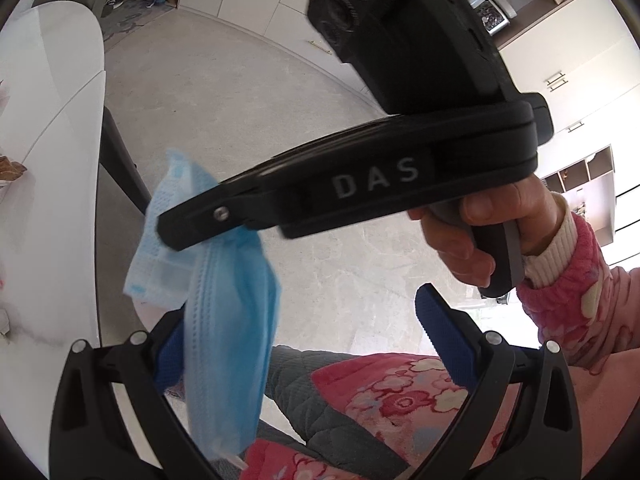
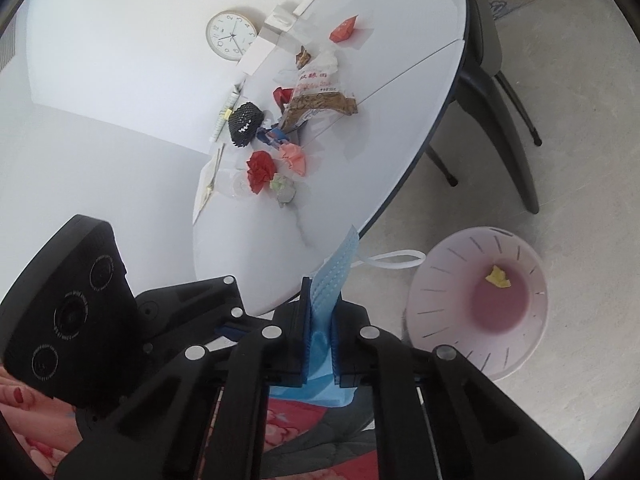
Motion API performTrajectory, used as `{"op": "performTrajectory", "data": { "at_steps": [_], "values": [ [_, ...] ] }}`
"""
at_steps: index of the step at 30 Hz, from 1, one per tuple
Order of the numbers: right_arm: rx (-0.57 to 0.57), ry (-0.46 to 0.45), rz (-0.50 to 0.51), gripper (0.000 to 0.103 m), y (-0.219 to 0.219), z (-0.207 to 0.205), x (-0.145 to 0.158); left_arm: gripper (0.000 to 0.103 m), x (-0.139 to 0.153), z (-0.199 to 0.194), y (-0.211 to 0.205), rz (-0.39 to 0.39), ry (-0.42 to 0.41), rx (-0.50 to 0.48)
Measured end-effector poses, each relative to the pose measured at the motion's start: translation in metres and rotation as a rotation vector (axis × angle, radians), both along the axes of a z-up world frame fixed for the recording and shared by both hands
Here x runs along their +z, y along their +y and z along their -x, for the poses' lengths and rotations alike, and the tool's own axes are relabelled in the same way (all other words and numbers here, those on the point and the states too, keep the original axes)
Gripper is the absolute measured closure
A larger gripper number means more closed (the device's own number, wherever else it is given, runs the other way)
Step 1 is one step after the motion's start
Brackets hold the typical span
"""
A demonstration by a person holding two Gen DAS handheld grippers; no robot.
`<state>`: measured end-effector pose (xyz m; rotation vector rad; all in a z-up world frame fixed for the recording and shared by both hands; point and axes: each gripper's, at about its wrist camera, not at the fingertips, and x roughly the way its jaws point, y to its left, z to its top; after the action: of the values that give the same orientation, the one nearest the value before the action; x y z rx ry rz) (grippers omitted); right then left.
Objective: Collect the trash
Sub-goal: 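Open the right gripper over the bin while the left releases the mask, then move both open grippers back over the table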
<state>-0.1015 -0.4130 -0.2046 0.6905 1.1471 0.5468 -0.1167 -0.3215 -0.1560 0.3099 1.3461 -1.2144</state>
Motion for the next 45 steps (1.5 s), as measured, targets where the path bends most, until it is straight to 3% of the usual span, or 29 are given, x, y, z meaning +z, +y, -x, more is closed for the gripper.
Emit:
{"op": "performTrajectory", "data": {
  "at_steps": [6, 12, 14, 16, 18, 21, 24, 27, 34, 40, 45],
  "values": [
    [-0.078, 0.028, 0.074, 0.095, -0.023, 0.011, -0.012, 0.008, -0.007, -0.007, 0.008, -0.033, -0.005, 0.047],
    [-0.076, 0.108, 0.213, 0.095, -0.021, 0.009, -0.054, 0.008, -0.007, -0.010, 0.014, -0.079, -0.011, 0.108],
    [-0.048, 0.143, 0.246, 0.088, -0.012, 0.005, -0.072, 0.008, -0.001, -0.017, 0.018, -0.092, -0.018, 0.126],
    [-0.033, 0.172, 0.276, 0.064, -0.002, 0.002, -0.086, 0.008, 0.001, -0.018, 0.023, -0.101, -0.027, 0.147],
    [-0.029, 0.186, 0.303, 0.049, 0.005, 0.000, -0.094, 0.008, 0.004, -0.020, 0.030, -0.104, -0.033, 0.168],
    [-0.028, 0.187, 0.319, 0.043, 0.012, -0.003, -0.093, 0.008, 0.003, -0.016, 0.041, -0.096, -0.044, 0.196],
    [-0.045, 0.173, 0.327, 0.039, 0.016, -0.004, -0.081, 0.008, 0.001, -0.020, 0.055, -0.083, -0.052, 0.217],
    [-0.083, 0.141, 0.372, 0.028, 0.023, -0.004, -0.056, 0.008, 0.004, -0.024, 0.066, -0.073, -0.061, 0.238],
    [-0.191, -0.079, 0.576, 0.002, 0.063, 0.004, 0.049, 0.008, 0.035, -0.043, 0.102, -0.048, -0.137, 0.368],
    [-0.222, -0.224, 0.657, 0.002, 0.108, -0.010, 0.099, 0.008, 0.055, -0.072, 0.159, -0.080, -0.191, 0.600],
    [-0.186, -0.257, 0.664, 0.002, 0.151, -0.044, 0.102, 0.008, 0.048, -0.119, 0.226, -0.166, -0.124, 0.918]
  ]
}}
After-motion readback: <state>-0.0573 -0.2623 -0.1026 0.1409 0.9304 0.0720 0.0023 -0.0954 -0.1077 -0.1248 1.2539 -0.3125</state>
